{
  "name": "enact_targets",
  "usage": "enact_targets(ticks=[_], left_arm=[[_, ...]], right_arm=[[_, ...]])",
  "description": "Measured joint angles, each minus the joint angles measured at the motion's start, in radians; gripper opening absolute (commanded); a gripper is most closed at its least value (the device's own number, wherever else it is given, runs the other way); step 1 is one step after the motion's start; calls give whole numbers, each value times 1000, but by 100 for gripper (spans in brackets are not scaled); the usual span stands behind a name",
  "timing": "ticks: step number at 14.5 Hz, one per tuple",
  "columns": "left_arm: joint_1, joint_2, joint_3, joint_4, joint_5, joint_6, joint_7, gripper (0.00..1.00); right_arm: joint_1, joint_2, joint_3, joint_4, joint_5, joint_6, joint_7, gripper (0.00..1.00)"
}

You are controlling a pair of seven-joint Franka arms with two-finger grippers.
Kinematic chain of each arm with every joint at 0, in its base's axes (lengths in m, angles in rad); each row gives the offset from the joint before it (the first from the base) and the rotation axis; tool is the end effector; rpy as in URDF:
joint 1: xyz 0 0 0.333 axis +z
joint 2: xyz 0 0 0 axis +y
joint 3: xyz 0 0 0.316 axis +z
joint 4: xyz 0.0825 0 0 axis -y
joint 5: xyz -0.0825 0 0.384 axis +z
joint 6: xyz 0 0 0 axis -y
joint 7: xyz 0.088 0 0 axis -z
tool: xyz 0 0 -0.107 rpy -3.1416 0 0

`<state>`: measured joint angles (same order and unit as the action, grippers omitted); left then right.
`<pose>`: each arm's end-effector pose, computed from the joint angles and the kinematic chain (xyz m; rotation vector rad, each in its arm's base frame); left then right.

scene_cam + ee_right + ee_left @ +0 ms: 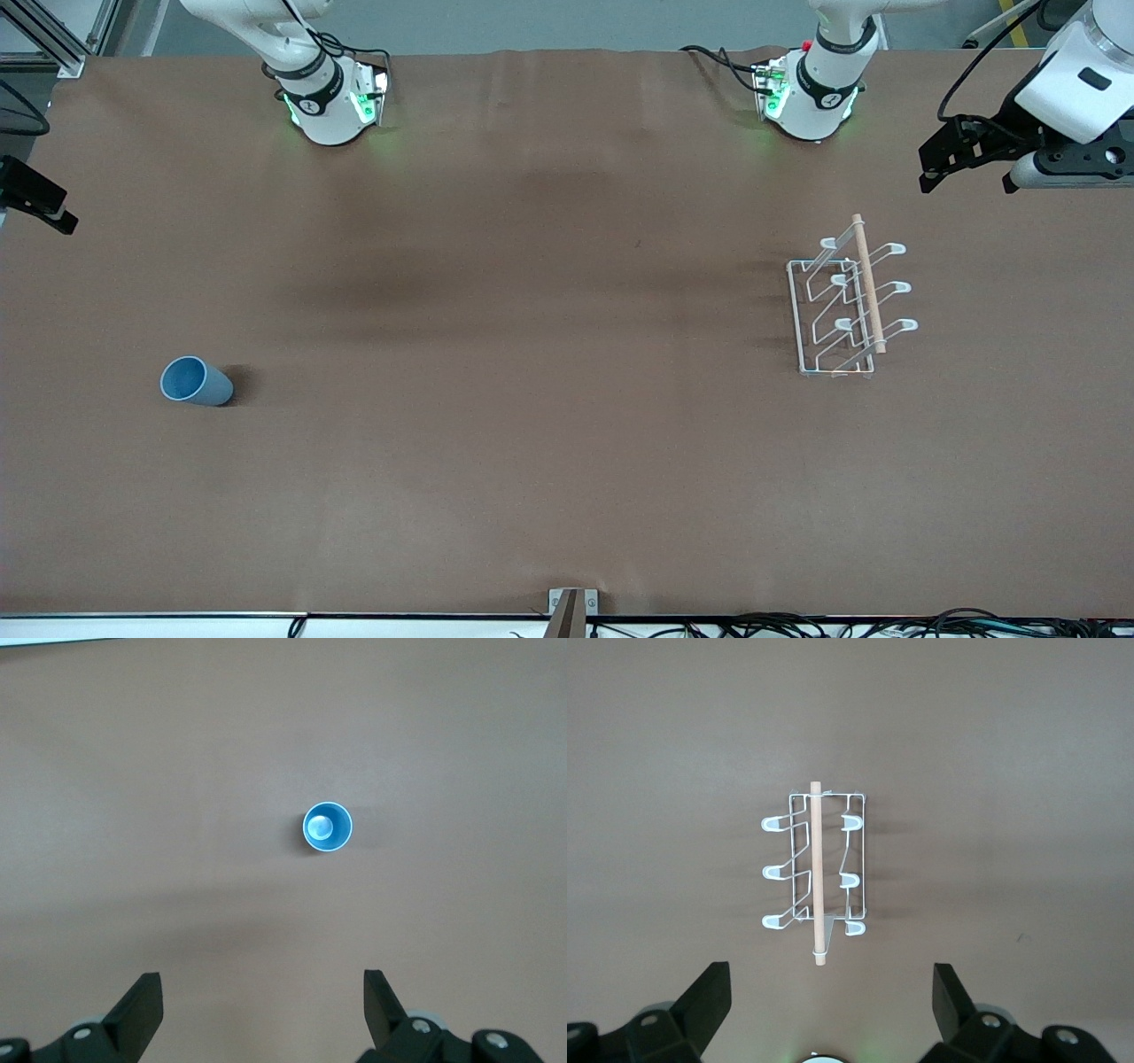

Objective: Hang cup on cup holder

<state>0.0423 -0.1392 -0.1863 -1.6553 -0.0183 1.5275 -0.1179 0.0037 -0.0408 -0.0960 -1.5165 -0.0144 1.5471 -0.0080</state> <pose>0.5002 -0.0820 0.6534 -3.1351 0.0397 -0.0155 0.5369 -0.0526 0.6701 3.1228 -0.1331 0.1104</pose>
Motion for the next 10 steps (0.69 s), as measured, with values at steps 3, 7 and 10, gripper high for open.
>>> enact_targets(ticks=[3, 7, 10], left_arm=[[0, 0, 1, 0, 0, 0, 0, 100], [1, 8, 2, 0, 0, 0, 0, 100], [1, 13, 3, 1, 0, 0, 0, 100]], right_arm=[[-3, 0, -2, 0, 0, -1, 0, 100], [-6, 0, -2, 0, 0, -1, 0, 99], [-6, 0, -2, 0, 0, -1, 0, 99]])
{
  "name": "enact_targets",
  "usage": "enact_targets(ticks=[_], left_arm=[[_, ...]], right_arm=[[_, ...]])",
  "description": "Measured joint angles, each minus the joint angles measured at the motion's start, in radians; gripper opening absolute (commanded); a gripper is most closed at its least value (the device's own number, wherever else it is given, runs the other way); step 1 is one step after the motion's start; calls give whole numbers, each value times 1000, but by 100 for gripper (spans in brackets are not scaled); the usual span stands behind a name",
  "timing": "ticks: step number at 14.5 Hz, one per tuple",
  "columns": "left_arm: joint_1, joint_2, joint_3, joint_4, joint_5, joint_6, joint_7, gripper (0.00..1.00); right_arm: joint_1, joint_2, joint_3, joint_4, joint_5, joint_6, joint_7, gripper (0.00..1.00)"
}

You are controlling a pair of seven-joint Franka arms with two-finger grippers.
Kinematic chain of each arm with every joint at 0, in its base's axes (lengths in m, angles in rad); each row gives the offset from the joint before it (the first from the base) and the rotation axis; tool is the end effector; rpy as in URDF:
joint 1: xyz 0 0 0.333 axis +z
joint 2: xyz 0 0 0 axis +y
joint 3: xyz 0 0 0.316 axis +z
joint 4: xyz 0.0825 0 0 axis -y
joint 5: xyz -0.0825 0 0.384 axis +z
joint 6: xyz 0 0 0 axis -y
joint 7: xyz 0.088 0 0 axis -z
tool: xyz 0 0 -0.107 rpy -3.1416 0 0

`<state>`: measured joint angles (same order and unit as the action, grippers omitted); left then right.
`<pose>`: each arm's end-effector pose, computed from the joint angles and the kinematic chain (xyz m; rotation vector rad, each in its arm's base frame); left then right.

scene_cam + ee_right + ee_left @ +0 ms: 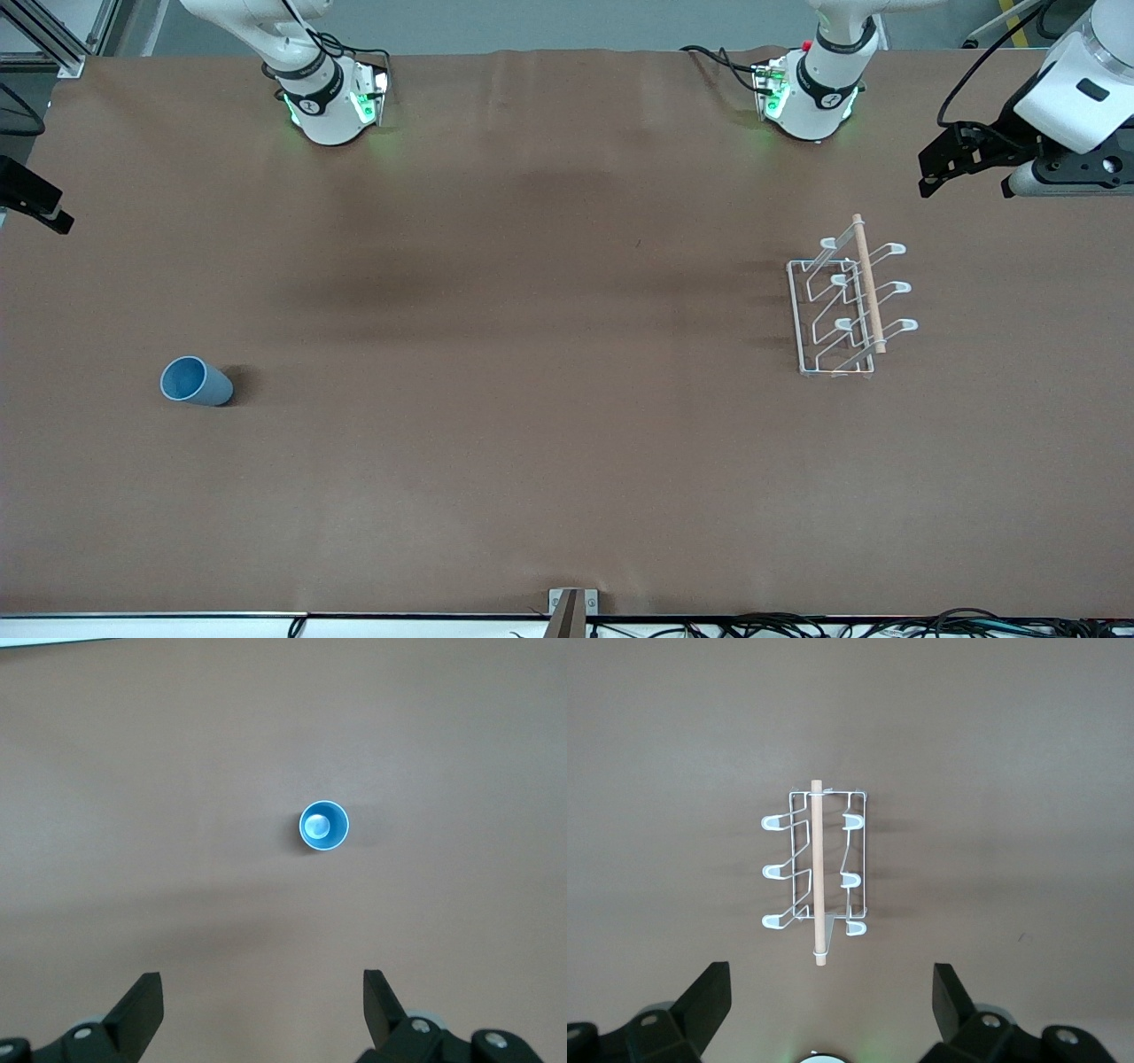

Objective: Hang cup on cup holder

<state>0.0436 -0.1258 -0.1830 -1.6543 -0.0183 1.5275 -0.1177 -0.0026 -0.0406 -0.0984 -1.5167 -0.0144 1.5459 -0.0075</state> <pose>0.5048 -0.0794 0.6473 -3.1365 0.0330 0.0039 0.5364 -0.0572 0.6698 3.1221 -0.1475 0.1078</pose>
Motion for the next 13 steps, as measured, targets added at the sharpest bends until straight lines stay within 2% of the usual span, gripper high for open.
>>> enact_targets(ticks=[4, 6, 13], left_arm=[[0, 1, 0, 1, 0, 0, 0, 100], [0, 3, 0, 1, 0, 0, 0, 100], [0, 9, 0, 3, 0, 0, 0, 100]], right_arm=[[-19, 18, -2, -4, 0, 3, -11, 99], [-40, 40, -3, -35, 0, 50, -25, 99], [-81, 150, -5, -320, 0, 445, -28, 99]])
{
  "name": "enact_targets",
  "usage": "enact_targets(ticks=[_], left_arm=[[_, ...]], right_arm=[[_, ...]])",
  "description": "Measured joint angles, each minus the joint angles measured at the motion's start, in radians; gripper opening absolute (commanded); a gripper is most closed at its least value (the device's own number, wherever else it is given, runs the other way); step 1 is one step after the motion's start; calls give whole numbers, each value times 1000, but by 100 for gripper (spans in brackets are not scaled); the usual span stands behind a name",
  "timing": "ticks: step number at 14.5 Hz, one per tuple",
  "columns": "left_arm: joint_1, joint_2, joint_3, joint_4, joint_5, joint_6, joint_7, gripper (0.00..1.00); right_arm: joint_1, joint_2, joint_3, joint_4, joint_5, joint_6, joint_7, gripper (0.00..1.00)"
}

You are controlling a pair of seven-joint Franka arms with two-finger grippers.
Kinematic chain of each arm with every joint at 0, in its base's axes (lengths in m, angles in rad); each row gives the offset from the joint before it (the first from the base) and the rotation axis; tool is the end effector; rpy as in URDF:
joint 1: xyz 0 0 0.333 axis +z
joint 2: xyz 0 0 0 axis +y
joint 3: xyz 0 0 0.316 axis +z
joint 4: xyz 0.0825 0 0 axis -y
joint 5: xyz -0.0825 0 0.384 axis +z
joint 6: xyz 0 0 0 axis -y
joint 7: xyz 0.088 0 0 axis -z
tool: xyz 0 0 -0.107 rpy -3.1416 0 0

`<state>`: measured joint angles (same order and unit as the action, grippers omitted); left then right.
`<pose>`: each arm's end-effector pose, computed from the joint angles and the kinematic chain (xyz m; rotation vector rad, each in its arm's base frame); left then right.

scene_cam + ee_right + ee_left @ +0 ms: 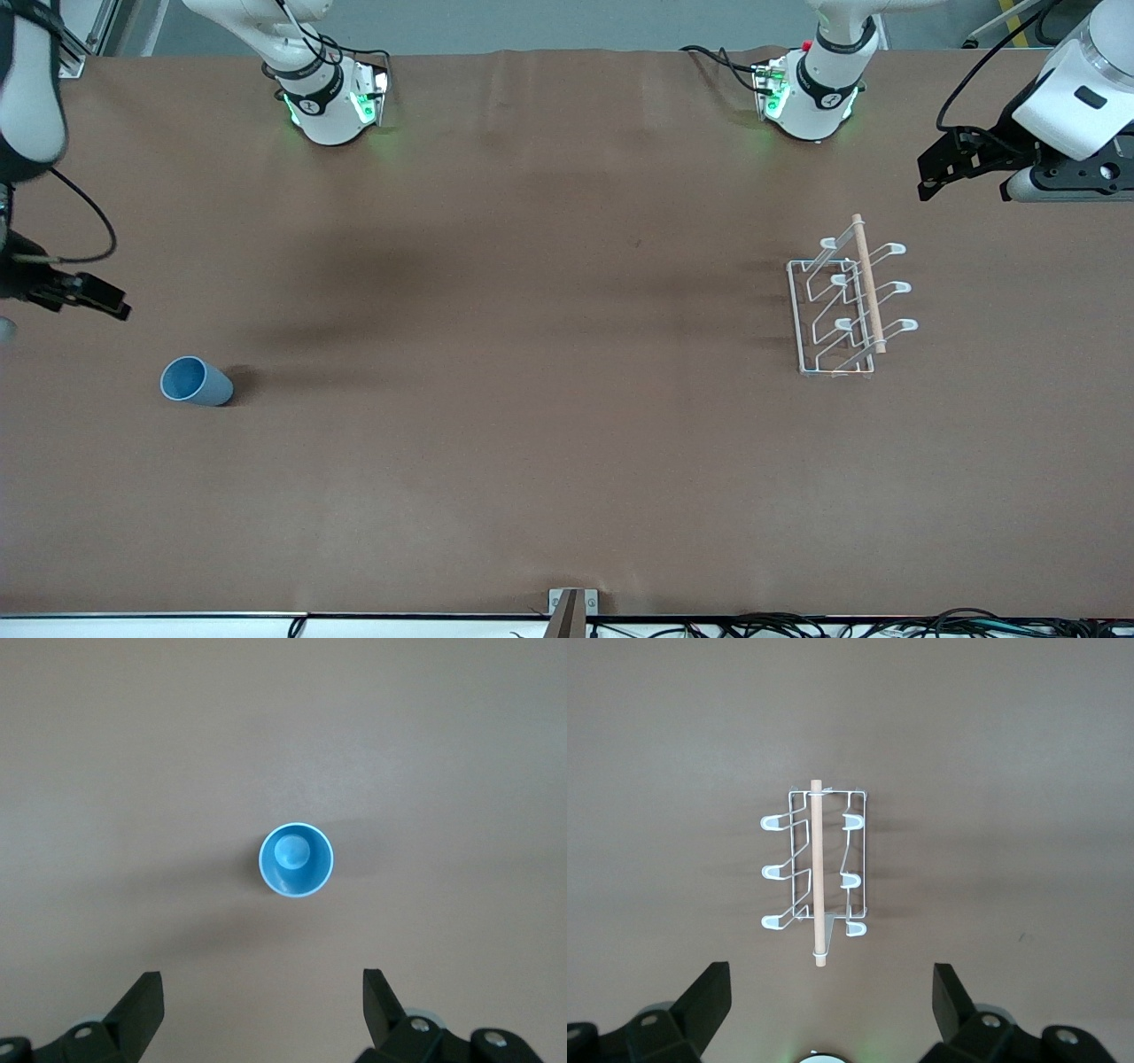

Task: Hang cup on cup holder
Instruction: 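Reach the right gripper down to the blue cup's rim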

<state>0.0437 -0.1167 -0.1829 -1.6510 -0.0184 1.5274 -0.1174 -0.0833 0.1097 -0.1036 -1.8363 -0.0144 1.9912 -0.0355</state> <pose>0.5077 -0.0792 0.6442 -3.1375 0.0333 0.0132 0.5866 -0.1099 0.4715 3.1032 -0.2253 0.0665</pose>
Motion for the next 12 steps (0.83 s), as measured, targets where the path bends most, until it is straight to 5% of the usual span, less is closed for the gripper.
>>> enact_targets(ticks=[12], left_arm=[[-2, 1, -3, 3, 0, -13, 0, 100]], right_arm=[[-87, 278, 0, -20, 1, 204, -56, 88]])
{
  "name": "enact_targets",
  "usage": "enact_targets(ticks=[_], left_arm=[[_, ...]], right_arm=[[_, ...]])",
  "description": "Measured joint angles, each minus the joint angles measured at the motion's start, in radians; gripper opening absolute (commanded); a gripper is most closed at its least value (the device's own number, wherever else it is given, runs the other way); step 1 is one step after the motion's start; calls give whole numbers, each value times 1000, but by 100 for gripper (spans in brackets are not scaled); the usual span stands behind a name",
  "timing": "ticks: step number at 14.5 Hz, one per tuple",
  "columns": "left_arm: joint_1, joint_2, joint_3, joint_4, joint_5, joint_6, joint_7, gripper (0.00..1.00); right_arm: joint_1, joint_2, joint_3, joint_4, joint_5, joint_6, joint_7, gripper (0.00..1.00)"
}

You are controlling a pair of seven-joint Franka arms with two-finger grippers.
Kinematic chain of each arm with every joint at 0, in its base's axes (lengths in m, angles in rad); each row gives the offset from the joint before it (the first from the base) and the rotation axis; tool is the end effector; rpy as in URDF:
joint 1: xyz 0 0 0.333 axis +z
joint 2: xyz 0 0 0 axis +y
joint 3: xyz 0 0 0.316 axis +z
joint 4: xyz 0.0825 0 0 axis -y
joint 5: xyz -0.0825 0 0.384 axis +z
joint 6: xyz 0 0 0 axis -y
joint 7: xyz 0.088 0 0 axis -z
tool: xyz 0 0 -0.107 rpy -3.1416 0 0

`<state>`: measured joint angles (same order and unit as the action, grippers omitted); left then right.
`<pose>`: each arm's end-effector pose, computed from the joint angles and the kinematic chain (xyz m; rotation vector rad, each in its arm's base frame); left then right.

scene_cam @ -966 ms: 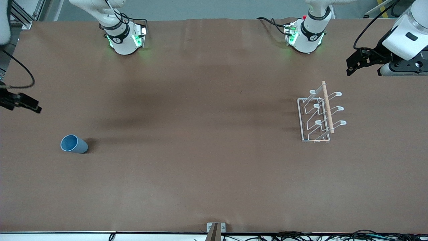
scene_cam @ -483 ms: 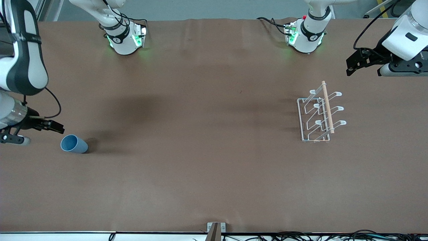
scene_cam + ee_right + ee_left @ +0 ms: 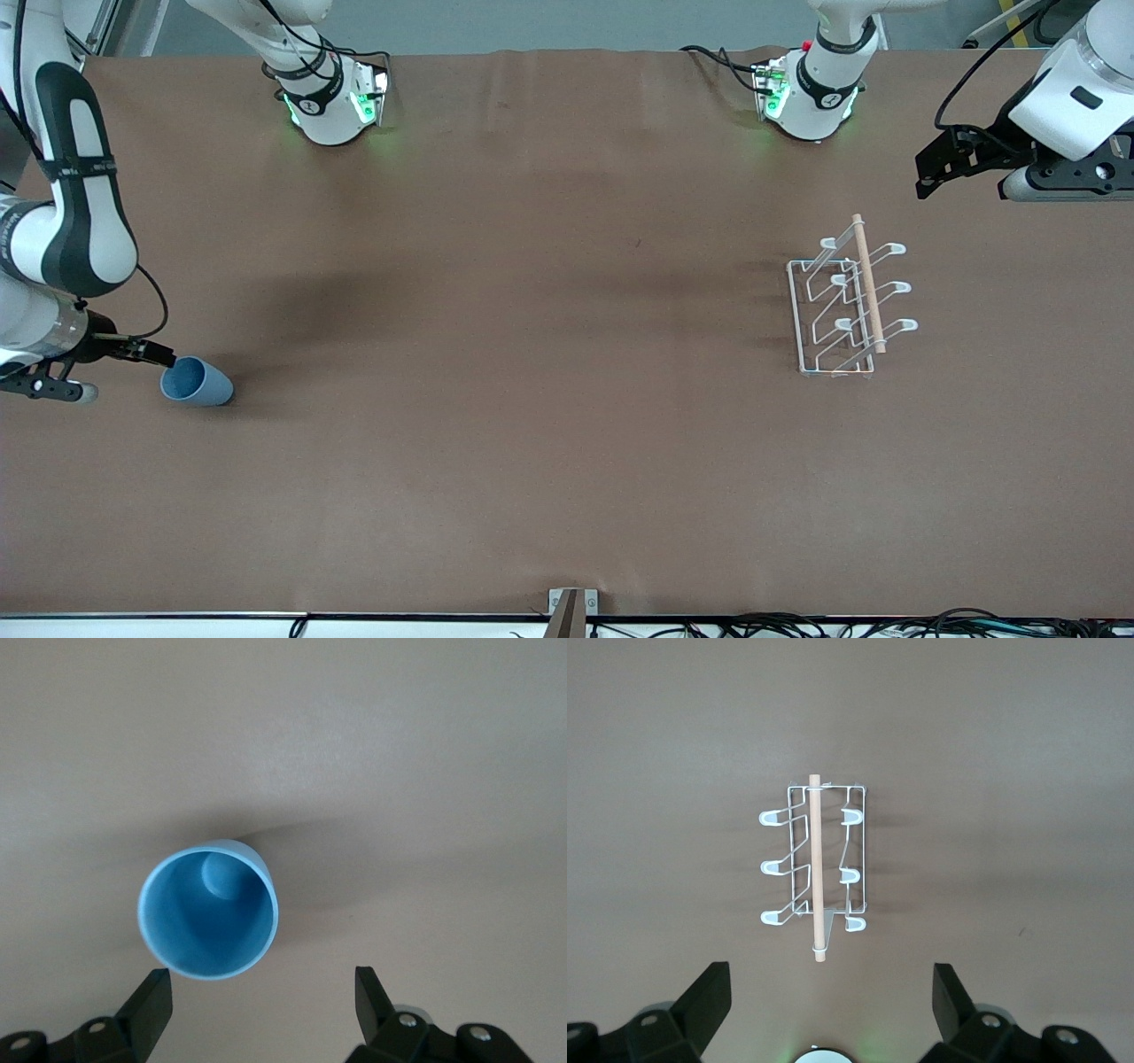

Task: Hang cup on cup holder
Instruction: 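Reach the right gripper down to the blue cup's rim, then close the right gripper on the cup rim and lift it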

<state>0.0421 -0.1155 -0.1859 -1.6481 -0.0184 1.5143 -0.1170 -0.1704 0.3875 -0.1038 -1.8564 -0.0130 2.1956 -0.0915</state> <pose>0.5063 -0.0815 0.6438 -3.1357 0.0411 0.0309 0.6076 -0.1673 0.3096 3.0890 -0.2603 -0.0847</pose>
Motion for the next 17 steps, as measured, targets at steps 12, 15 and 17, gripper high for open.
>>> enact_targets(ticks=[12, 15, 17], left_arm=[[0, 5, 0, 3, 0, -1, 0, 100], [0, 5, 0, 3, 0, -1, 0, 100], [0, 5, 0, 3, 0, -1, 0, 100]], right_arm=[[-20, 96, 4, 3, 33, 86, -19, 46], [-26, 112, 4, 16, 38, 90, -19, 13], [-26, 118, 5, 20, 71, 90, -20, 3]])
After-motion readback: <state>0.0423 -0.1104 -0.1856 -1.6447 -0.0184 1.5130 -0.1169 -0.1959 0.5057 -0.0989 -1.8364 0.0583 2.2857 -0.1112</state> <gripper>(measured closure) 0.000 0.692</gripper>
